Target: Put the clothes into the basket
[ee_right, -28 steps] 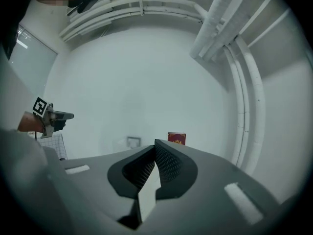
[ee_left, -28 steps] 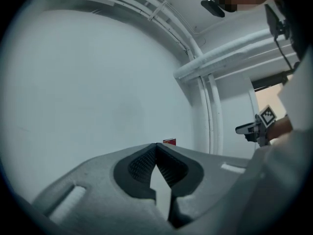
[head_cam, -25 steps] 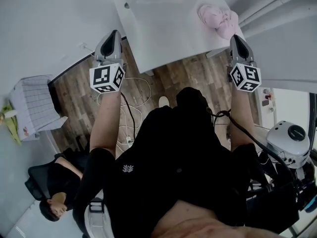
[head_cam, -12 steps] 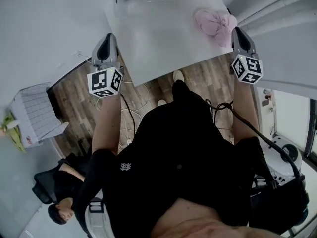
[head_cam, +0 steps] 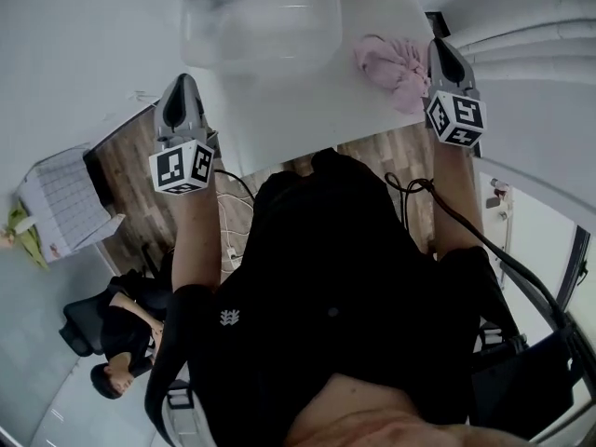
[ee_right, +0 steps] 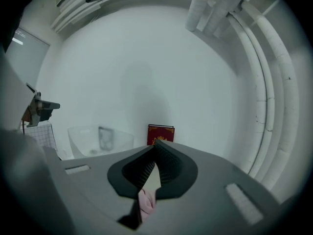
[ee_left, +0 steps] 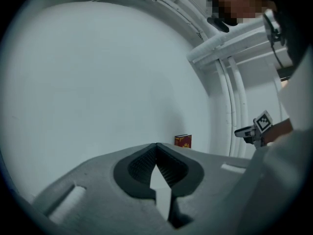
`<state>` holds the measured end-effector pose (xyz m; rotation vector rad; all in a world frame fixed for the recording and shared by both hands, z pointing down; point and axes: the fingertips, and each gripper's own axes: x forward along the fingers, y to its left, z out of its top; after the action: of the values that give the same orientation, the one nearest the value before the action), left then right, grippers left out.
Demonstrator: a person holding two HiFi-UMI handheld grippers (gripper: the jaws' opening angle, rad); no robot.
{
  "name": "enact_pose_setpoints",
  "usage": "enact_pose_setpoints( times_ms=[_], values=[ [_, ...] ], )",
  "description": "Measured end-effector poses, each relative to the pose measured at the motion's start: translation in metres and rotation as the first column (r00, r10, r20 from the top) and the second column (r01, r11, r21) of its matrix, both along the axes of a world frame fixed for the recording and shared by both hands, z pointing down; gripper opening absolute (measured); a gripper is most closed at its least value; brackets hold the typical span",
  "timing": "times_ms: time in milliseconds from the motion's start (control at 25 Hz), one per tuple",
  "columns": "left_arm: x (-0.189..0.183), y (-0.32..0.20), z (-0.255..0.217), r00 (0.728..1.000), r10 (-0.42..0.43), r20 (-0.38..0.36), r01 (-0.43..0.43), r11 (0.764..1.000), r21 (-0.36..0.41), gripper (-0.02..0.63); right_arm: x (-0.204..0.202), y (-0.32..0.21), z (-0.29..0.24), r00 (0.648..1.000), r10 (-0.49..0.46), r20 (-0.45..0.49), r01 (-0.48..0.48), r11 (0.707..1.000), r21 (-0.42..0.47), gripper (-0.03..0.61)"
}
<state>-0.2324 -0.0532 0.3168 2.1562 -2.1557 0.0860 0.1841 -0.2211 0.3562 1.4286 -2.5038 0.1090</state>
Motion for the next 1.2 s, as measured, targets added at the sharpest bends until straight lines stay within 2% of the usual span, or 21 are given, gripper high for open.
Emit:
enact_pose_setpoints(
  times_ms=[200,360,560,1000,1080,1200],
  values=[
    [0.006,-0.021,0.01,1.0,0.024,-0.005,-0.024,0.999,-0.04,0.0,0.004,-0.019,0.024,1.0,0.031,-0.001,-0.031,0.998,-0.054,0.0],
    [0.005,-0.022,0.032,0.999,0.039,-0.015,-0.039,0.998,-0.048,0.0,0.005,-0.01,0.051,0.998,0.064,-0.025,-0.066,0.993,-0.093,0.0],
    [0.014,-0.019,0.074,0.997,0.069,-0.018,-0.071,0.99,-0.121,0.0,0.02,0.003,0.089,0.993,0.11,-0.029,-0.113,0.983,-0.146,0.0],
    [0.077,-0.027,0.139,0.981,0.184,-0.055,-0.191,0.965,-0.18,0.002,0.044,0.036,0.144,0.991,0.122,-0.054,-0.13,0.972,-0.196,0.007],
    [0.087,-0.031,0.143,0.976,0.21,-0.056,-0.216,0.959,-0.182,0.0,0.044,0.04,0.147,0.992,0.113,-0.046,-0.121,0.972,-0.204,0.04],
    [0.1,-0.038,0.153,0.968,0.244,-0.055,-0.251,0.948,-0.196,0.0,0.046,0.042,0.16,0.993,0.111,-0.046,-0.119,0.965,-0.233,0.184]
  ],
)
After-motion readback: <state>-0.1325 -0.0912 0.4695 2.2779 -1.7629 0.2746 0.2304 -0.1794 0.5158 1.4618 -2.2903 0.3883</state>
